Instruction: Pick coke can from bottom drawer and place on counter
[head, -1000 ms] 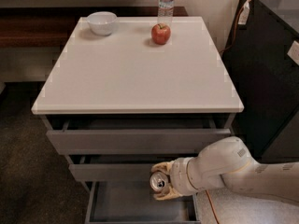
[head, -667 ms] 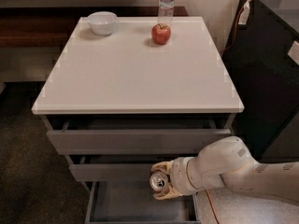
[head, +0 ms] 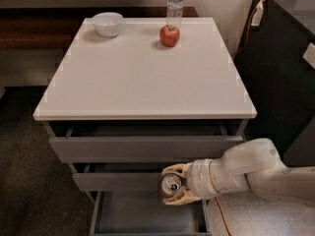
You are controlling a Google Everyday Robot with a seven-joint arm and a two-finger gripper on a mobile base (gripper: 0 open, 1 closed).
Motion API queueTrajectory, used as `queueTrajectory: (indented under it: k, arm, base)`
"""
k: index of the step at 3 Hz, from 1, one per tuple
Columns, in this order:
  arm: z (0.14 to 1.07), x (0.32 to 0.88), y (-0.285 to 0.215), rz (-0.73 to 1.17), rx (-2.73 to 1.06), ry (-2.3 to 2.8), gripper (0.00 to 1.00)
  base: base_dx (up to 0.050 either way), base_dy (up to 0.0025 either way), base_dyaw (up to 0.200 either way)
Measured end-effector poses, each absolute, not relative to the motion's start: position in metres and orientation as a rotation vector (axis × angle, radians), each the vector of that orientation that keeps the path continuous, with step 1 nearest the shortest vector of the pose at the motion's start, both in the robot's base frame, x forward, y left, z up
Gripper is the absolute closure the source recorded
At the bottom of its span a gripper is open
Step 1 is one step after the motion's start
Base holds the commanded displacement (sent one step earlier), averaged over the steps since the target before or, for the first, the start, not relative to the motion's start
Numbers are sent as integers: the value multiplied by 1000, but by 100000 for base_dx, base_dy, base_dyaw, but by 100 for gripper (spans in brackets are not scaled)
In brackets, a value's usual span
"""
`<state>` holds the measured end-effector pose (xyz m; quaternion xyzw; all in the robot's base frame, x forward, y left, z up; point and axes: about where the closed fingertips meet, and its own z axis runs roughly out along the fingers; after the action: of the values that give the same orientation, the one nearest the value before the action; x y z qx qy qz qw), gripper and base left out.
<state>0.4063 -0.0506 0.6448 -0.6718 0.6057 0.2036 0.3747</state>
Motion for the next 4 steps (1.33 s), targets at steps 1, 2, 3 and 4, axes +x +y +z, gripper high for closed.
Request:
queueTrajectory:
  k: [1,2,3,4]
  arm:
    - [665,403,-51,635,-1676,1521,100]
    - [693,398,-49,734,-1658,1490,100]
    - [714,398,-49,784,-1666,1477,100]
    - [735,399,-51,816,-1691,1467,100]
  base:
    - [0,0,0]
    - [0,0,0]
    - [0,0,0]
    - [0,0,0]
